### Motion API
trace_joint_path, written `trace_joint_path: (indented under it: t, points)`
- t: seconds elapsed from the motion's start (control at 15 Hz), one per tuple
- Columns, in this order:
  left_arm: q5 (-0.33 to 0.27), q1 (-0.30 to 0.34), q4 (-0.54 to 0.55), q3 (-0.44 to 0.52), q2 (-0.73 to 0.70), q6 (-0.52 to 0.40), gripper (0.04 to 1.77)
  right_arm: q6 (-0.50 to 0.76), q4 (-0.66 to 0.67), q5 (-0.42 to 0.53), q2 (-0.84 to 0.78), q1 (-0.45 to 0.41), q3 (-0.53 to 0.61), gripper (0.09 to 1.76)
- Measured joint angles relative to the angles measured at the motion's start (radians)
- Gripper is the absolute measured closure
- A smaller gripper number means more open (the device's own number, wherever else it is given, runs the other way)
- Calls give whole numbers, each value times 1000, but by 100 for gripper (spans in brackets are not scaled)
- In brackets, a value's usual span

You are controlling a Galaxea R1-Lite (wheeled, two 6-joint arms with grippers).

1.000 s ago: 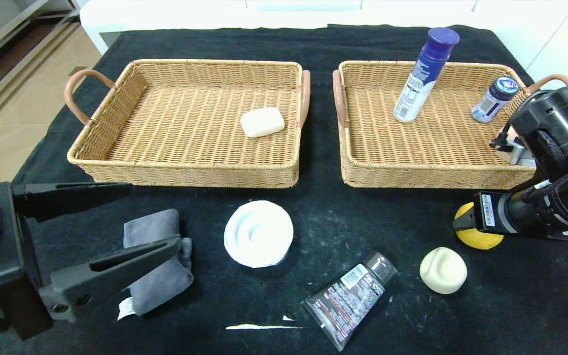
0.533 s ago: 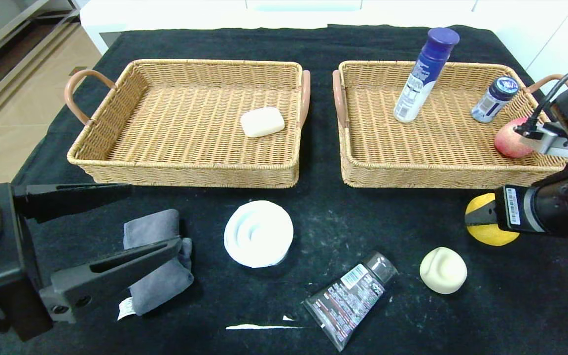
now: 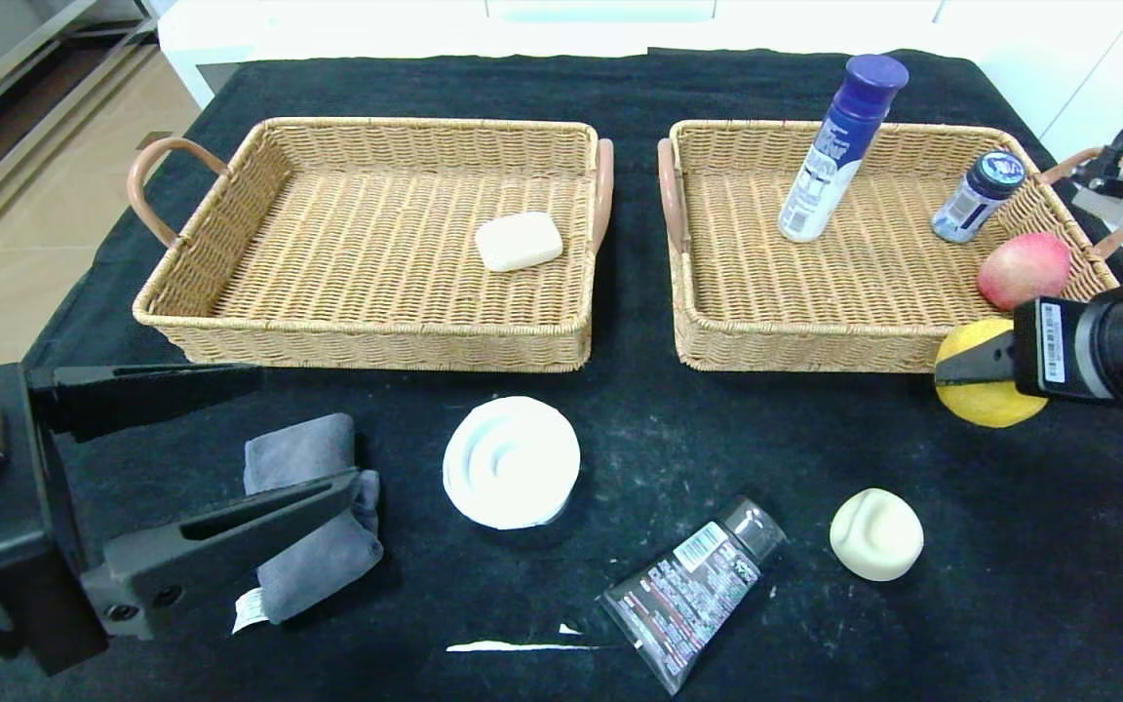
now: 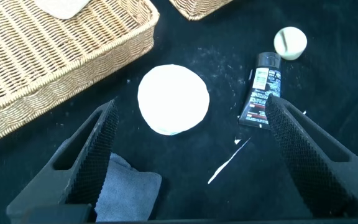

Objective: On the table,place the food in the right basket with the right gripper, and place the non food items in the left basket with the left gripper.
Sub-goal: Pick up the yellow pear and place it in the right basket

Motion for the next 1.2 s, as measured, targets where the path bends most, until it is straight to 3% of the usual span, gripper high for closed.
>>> trace_joint_path:
  t: [0.73,1.2]
  points:
    - [0,0,-3,1,-1,-1,9,-111,-22,-2,153,-118,-306,72]
    - [0,0,-2,0,-4,-1,9,-190,-192,5,237,-196,-337,72]
